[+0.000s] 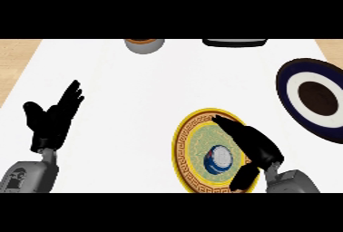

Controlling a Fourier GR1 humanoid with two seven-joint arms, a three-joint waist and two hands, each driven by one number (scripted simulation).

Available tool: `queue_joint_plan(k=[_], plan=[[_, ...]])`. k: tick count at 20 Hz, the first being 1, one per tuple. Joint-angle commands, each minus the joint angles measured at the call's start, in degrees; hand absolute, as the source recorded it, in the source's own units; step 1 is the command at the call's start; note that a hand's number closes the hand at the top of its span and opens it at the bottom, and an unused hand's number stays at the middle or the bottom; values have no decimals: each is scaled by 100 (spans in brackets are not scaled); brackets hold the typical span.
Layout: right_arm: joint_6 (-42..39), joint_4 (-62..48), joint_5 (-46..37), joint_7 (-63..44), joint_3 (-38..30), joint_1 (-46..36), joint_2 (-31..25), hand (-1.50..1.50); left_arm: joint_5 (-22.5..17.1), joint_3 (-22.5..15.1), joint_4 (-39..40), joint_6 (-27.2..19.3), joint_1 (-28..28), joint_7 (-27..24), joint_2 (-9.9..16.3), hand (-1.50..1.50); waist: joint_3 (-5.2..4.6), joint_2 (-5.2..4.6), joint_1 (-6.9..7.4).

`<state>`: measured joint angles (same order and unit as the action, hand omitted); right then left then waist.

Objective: Pick the can from the plate and place it in the plate

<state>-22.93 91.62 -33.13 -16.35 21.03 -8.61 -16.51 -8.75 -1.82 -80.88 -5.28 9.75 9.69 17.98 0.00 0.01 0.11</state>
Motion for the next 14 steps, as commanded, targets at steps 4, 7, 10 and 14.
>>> queue_joint_plan(k=[4, 7, 10, 14], plan=[[209, -862, -713, 350, 15, -211, 352, -150, 279, 173, -134, -48, 295, 445, -150, 0, 1, -1, -4], [57, -945, -869, 222, 122, -351, 631, -150, 317, 215, -575, 88, -163, 390, -146, 0, 1, 2, 12], [-309, -1088, -853, 414, 195, -413, 555, 150, 304, 359, 129, 204, 69, -106, -267, 0, -1, -5, -1], [-73, -1282, -1033, 1305, 292, -374, 411, 150, 371, 298, -234, 225, -223, 18, -328, 0, 1, -2, 15]])
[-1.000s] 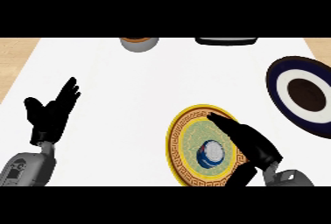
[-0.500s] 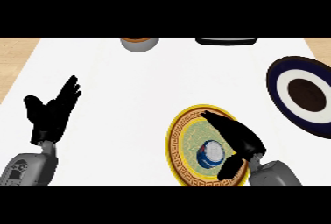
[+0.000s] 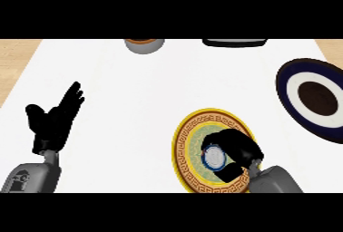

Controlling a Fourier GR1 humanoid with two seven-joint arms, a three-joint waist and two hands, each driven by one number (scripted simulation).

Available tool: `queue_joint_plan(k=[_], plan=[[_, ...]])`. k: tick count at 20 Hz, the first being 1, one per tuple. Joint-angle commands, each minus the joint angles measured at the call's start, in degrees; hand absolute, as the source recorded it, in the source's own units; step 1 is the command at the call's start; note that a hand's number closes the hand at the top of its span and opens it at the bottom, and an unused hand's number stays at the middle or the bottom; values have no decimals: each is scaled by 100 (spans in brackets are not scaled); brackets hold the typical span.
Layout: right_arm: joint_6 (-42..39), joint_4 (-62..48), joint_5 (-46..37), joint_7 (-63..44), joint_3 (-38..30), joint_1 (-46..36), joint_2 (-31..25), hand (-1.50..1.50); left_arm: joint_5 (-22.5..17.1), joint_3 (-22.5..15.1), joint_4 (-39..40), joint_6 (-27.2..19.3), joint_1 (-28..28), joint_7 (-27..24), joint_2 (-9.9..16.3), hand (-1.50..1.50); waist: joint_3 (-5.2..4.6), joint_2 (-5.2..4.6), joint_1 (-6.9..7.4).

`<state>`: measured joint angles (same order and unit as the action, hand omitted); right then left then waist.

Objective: Pick the can from the plate and place it in the plate

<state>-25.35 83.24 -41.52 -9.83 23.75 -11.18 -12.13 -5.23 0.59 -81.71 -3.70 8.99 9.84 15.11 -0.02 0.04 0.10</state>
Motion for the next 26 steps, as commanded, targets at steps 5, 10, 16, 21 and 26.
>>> queue_joint_plan(k=[5, 10, 16, 21, 26], plan=[[75, 353, -333, 286, -1, 520, 233, 150, 266, 172, 210, 199, -151, -385, -196, 0, 2, -2, -14], [811, 240, -645, 432, -143, 258, 365, 150, 270, 115, -53, 4, 313, 329, -258, 0, 4, -2, -26], [1584, -106, -587, -1058, -1891, -1111, 781, 150, 250, 161, 77, 174, 94, 7, -144, 0, 2, -40, 87], [2934, -234, -1164, -1454, -2699, -1950, 498, 150, 114, 206, 61, 258, 134, 67, -171, 0, 4, -37, 102], [3655, 113, -1977, -2156, -3108, -2384, 49, 150, 318, 148, 89, 46, -41, -94, -282, 0, -3, 5, 17]])
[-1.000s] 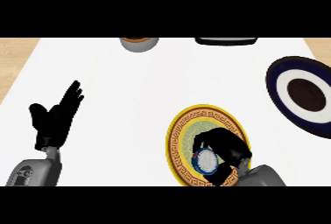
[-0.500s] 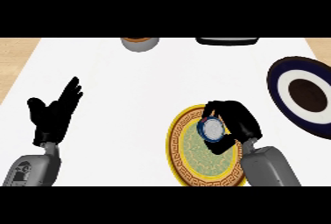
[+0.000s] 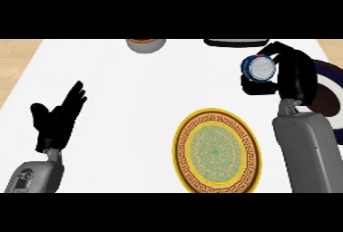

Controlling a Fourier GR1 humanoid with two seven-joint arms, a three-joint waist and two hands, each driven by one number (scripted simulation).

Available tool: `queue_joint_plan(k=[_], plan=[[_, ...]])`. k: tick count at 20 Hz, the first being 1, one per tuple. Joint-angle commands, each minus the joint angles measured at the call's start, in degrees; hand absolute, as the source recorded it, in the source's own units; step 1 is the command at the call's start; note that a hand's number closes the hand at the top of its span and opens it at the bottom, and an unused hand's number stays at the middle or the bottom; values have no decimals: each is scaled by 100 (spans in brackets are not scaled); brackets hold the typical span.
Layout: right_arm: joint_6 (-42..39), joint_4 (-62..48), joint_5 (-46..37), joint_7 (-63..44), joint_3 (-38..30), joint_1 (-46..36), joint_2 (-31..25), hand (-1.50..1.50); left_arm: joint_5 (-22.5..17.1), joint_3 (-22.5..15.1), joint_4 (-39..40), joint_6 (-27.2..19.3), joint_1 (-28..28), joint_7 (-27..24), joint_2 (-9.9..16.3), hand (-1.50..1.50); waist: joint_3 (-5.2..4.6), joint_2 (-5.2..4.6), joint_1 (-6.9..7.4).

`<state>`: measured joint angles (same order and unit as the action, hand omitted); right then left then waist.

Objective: Pick the can from the plate and place it in the plate

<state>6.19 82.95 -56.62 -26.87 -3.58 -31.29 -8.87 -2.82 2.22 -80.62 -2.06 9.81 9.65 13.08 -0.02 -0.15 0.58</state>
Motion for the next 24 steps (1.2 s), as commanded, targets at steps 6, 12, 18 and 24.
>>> queue_joint_plan(k=[6, 12, 18, 24], plan=[[1214, -165, -392, -736, -948, -314, -214, 150, 24, 71, -70, 75, -29, 42, 73, 0, 4, 13, -40], [1668, -921, 588, 145, -1848, 96, -750, 150, -11, 39, -112, 75, -111, 119, -80, 0, 8, 2, -47], [1600, -1866, 1224, 747, -2497, 14, -1539, 150, 28, 151, -12, 170, -144, -94, -17, 0, 6, -1, -37], [1527, -3391, 1401, 1524, -2658, -99, -2152, 150, -16, 324, 257, 251, 28, -292, 20, 0, 6, -16, 2]])
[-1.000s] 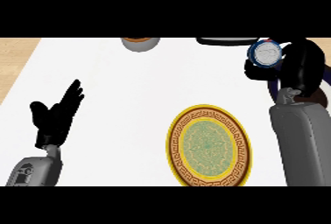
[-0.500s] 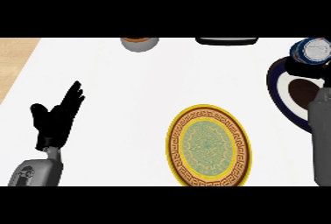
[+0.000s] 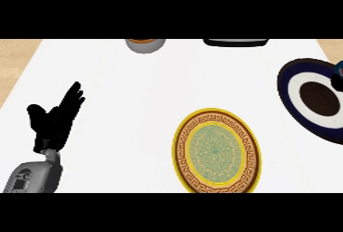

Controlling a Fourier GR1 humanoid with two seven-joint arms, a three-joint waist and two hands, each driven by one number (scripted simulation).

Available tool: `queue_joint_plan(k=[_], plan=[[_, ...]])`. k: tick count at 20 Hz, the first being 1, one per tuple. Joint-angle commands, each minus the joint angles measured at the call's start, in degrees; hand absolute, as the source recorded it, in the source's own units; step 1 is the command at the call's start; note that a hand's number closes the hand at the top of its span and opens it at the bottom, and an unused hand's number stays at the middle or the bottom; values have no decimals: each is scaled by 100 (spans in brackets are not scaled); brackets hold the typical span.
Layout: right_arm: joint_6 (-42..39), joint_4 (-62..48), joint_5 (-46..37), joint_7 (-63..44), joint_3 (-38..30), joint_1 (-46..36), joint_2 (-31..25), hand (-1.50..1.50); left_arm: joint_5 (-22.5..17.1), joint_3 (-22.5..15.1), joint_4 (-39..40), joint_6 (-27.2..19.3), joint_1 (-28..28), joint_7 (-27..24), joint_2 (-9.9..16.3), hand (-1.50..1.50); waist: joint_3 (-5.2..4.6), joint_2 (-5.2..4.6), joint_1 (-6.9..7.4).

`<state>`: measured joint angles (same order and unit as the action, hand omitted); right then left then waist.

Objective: Pick the can from the plate and place it in the plate

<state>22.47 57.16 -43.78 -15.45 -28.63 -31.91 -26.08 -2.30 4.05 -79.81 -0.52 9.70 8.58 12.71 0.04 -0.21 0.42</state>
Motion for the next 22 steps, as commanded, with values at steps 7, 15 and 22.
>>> queue_joint_plan(k=[7, 15, 22], plan=[[-1182, -1982, 1074, 1037, -567, -132, -591, -150, 47, -44, -23, -78, 180, 229, -129, 0, 5, -6, 17], [-545, -2736, 1441, 3205, -836, -323, -888, -150, 76, -45, -92, 40, 94, 206, -89, 0, 12, -25, 73], [-1390, -1321, 2664, 3640, -1243, -511, -420, -150, -17, 87, -310, 121, -183, 232, 32, 0, -10, 81, -114]])
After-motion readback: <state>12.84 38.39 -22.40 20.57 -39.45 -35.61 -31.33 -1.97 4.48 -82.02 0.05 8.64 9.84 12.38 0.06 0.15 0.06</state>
